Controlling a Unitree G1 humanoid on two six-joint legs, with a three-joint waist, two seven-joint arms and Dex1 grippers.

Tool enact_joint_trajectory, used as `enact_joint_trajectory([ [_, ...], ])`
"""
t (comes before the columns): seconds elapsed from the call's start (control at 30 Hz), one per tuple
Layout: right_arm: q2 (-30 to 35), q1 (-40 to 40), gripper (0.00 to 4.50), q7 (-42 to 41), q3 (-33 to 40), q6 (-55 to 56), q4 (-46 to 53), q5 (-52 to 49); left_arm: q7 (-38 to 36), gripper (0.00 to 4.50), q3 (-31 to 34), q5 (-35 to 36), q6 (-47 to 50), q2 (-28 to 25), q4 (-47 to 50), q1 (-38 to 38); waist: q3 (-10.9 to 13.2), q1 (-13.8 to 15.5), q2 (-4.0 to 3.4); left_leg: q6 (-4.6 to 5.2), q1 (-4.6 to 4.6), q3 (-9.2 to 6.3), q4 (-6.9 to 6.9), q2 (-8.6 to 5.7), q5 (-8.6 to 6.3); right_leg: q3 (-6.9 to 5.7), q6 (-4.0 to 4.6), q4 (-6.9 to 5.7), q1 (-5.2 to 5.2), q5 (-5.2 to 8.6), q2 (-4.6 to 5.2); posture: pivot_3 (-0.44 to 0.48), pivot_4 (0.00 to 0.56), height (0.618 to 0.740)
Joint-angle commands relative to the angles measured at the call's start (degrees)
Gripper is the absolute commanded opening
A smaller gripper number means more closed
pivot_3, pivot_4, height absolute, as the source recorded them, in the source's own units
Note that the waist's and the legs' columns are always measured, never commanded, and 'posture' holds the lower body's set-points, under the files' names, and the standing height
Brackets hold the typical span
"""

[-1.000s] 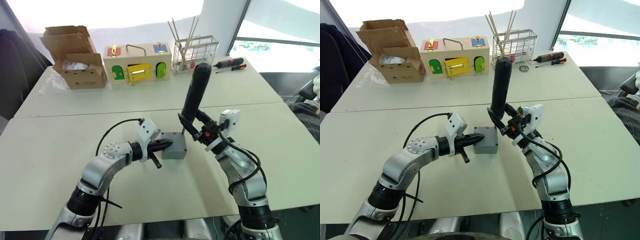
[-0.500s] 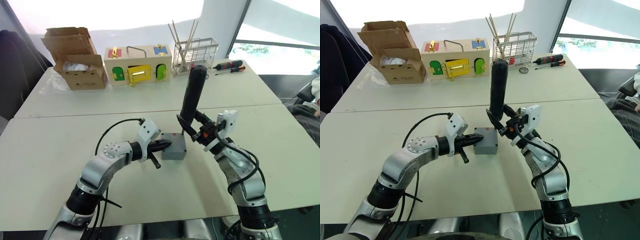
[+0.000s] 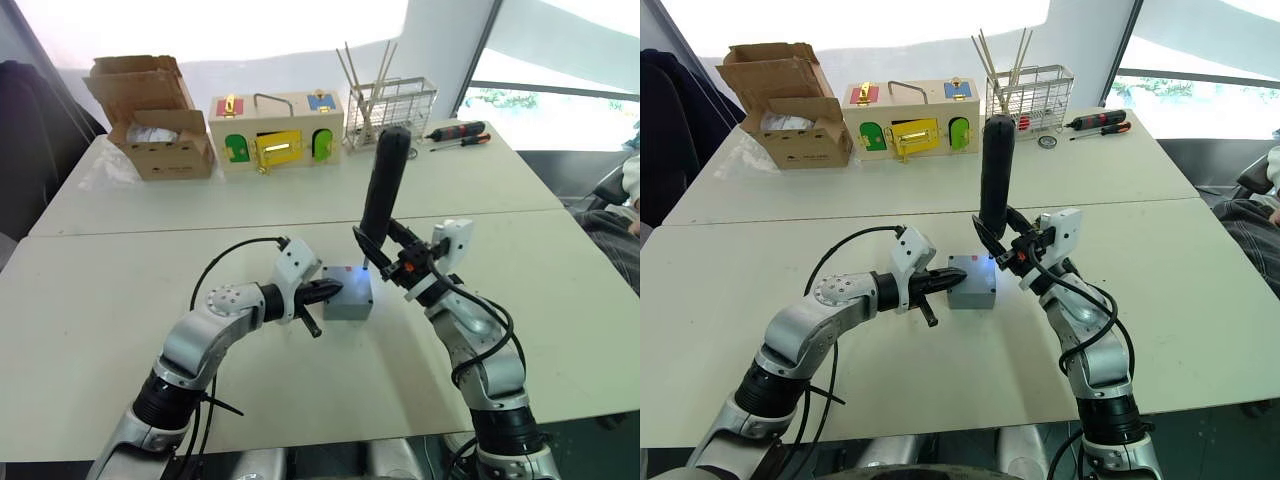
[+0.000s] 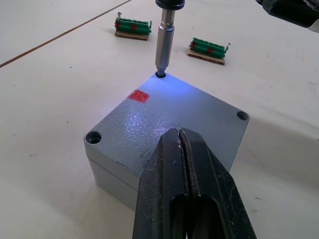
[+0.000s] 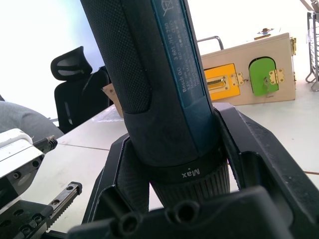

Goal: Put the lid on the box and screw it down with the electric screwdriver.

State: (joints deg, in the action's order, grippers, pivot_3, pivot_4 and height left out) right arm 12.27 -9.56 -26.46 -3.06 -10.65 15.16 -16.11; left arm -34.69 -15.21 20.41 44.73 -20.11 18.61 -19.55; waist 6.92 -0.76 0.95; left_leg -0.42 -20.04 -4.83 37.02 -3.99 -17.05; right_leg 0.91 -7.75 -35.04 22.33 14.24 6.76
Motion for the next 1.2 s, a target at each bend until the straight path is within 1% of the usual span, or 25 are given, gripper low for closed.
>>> enact_joint_trajectory([
  [0.03, 0.1, 5.1, 1.78, -0.9, -3.0, -5.1, -8.4, 0.9, 0.2, 0.0, -0.7, -0.5, 0.8, -0.4, 0.3, 0.0, 0.0, 0.0, 0.0, 0.0, 0.0, 0.0, 0.0, 0.0, 0.0, 0.0, -0.01, 0.0, -0.01, 0.01, 0.0, 0.0, 0.15, 0.734],
  [0.7, 0.8, 4.2, 1.78, -1.0, -2.5, -4.0, -6.3, 0.9, 0.1, 0.0, -0.5, -0.4, 0.5, -0.2, -0.3, 0.0, 0.1, 0.0, -0.03, -0.09, 0.0, -0.09, -0.02, 0.01, -0.14, -0.04, -0.07, 0.0, 0.06, 0.13, 0.03, 0.0, 0.15, 0.734],
  [0.83, 1.8, 2.2, 1.78, 0.3, -0.1, -5.8, -1.5, -0.5, -0.2, 0.0, -0.2, -0.5, -0.4, -0.2, -1.0, 0.1, 0.3, 0.1, -0.1, -0.1, -0.09, -0.1, -0.01, 0.0, -0.16, -0.05, -0.09, 0.0, 0.05, 0.15, 0.05, 0.0, 0.15, 0.734],
  [0.93, 4.0, -1.3, 1.78, 0.8, 2.0, -10.0, 6.0, -3.3, -0.6, 0.0, 0.2, -0.3, -1.4, -0.1, -1.8, 0.4, 0.7, 0.2, -0.28, -0.1, -0.32, -0.12, 0.01, -0.04, -0.15, -0.06, -0.08, 0.01, 0.21, 0.14, 0.08, 0.0, 0.15, 0.734],
  [1.07, 7.2, -7.8, 1.78, 1.1, 6.4, -17.6, 17.0, -12.8, -1.2, 0.0, 0.1, -0.4, -2.8, -0.3, -1.7, 0.2, 1.7, 0.3, -0.58, -0.11, -0.58, -0.11, 0.04, -0.06, -0.13, -0.05, -0.08, 0.0, 0.43, 0.11, 0.09, 0.0, 0.15, 0.734],
  [1.13, 8.1, -10.3, 1.78, 1.8, 8.9, -20.8, 18.8, -16.9, -1.3, 0.0, 0.1, -0.7, -3.9, -0.3, -1.5, 0.2, 1.9, 0.3, -0.69, -0.14, -1.22, -0.12, 0.13, -0.07, -0.09, -0.06, -0.21, -0.07, 1.04, 0.0, 0.09, 0.0, 0.15, 0.734],
  [1.2, 8.9, -12.3, 1.78, 2.4, 10.9, -23.4, 18.9, -19.8, -1.3, 0.0, 0.8, -0.1, -4.2, 0.1, -1.3, -0.1, 2.1, 0.4, -0.69, -0.17, -1.49, -0.12, 0.15, -0.08, -0.06, -0.06, -0.18, -0.11, 1.34, -0.05, 0.09, 0.0, 0.15, 0.734],
])
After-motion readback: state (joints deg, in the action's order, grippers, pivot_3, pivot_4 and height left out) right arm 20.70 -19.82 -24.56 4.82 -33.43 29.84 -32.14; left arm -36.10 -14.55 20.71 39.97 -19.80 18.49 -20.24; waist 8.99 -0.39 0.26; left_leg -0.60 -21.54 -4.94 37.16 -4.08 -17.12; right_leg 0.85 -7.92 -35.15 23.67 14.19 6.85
